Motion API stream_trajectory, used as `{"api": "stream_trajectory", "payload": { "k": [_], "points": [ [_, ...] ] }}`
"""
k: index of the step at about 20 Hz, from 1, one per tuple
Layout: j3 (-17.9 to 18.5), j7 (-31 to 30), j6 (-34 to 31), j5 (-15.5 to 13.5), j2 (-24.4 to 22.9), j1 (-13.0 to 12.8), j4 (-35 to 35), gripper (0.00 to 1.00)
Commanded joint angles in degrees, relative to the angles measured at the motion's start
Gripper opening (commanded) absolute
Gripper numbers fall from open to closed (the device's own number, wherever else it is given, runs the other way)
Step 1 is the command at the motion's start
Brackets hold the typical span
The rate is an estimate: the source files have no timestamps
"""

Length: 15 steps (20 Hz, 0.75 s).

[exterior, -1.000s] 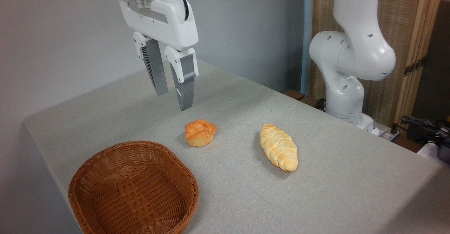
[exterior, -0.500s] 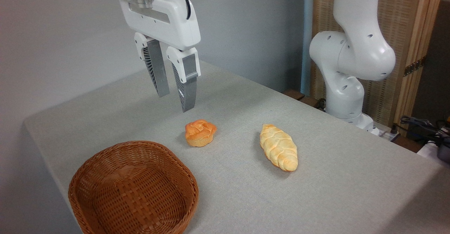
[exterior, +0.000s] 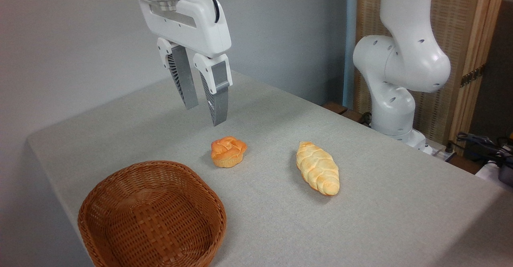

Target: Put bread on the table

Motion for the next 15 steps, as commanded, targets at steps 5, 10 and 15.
{"api": "stream_trajectory", "payload": {
  "k": [5, 10, 15],
  "points": [
    [2.26, 0.53, -1.07, 0.56, -0.11, -2.40, 0.35, 1.00],
    [4.37, 0.80, -0.81, 0.56, -0.20, -4.25, 0.35, 1.00],
    [4.29, 1.06, -0.81, 0.47, -0.11, -4.16, 0.44, 1.00]
  ]
}}
